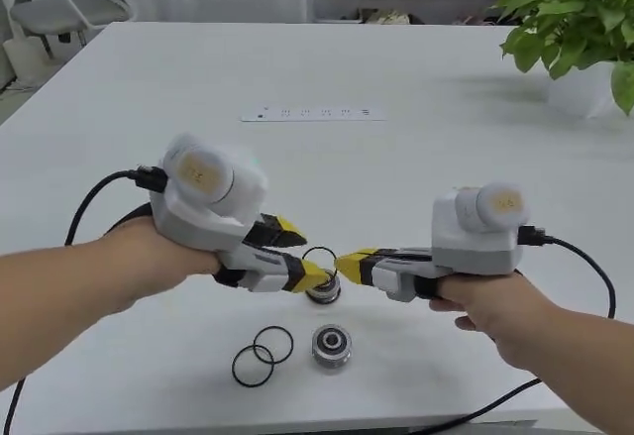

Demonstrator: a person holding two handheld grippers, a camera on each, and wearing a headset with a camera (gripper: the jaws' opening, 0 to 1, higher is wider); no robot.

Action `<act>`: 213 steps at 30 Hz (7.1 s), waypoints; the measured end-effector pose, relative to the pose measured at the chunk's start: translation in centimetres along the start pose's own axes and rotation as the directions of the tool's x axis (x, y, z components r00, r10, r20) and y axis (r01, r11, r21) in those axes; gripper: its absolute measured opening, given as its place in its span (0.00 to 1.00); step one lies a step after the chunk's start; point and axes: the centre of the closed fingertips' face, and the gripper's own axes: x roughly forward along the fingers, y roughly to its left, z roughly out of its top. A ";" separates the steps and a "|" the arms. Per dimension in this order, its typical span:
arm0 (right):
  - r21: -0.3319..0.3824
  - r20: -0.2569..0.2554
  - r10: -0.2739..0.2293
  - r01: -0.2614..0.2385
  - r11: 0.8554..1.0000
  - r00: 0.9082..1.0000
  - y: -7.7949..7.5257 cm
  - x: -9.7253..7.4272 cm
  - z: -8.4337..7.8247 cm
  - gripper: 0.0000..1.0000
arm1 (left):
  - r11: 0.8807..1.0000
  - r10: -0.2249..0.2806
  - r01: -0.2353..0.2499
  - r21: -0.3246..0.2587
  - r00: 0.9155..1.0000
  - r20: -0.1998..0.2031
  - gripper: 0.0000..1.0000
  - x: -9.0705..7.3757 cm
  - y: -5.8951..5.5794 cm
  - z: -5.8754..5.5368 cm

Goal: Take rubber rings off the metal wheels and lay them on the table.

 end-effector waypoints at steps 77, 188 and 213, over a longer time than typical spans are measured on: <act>0.011 -0.258 0.168 -0.171 0.985 0.952 5.4 4.2 -4.7 0.00 | 0.980 0.130 -0.116 -0.159 0.989 0.077 0.79 -12.4 -1.9 -3.9; -0.218 -0.154 -0.048 0.013 0.976 0.987 -1.4 0.0 -3.5 0.26 | 0.996 0.031 -0.032 -0.078 0.999 -0.014 0.66 -3.4 1.0 -2.1; -0.270 -0.195 -0.055 0.000 0.963 0.979 -2.0 1.3 -4.9 0.22 | 0.995 -0.006 0.001 -0.097 0.999 -0.052 0.54 0.7 1.6 -3.8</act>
